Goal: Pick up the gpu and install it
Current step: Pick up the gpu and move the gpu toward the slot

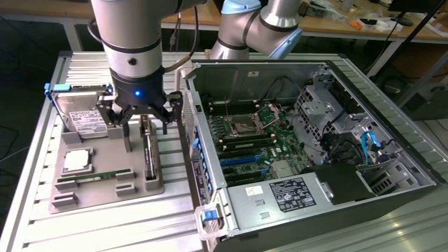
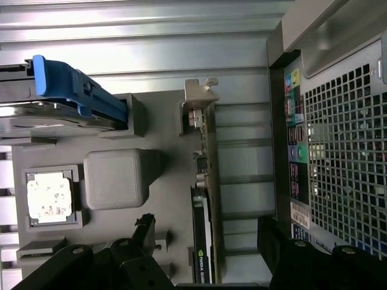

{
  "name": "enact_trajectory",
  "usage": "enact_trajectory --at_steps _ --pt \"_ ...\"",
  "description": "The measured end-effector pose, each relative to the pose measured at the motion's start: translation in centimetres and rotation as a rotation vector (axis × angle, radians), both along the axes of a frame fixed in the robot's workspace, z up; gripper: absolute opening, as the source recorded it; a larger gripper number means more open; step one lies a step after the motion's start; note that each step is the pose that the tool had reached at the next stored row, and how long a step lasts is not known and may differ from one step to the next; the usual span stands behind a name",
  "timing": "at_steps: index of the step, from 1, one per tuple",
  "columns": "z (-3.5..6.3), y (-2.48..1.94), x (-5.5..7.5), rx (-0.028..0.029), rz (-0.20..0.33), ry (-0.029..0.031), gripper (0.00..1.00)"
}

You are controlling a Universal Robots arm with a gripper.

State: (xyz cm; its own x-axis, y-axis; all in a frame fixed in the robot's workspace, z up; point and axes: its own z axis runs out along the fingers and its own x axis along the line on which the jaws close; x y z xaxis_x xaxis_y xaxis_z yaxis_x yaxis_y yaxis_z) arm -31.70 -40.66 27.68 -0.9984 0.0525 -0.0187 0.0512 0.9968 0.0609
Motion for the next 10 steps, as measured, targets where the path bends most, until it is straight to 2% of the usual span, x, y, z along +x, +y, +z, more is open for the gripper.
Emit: enact_trajectory --at_steps 7,10 --pt "-1.27 -0.13 0.0 0.0 0.002 0.0003 0.78" --pt "-1.81 -0.15 0.0 0.0 0.024 0.0016 0.78"
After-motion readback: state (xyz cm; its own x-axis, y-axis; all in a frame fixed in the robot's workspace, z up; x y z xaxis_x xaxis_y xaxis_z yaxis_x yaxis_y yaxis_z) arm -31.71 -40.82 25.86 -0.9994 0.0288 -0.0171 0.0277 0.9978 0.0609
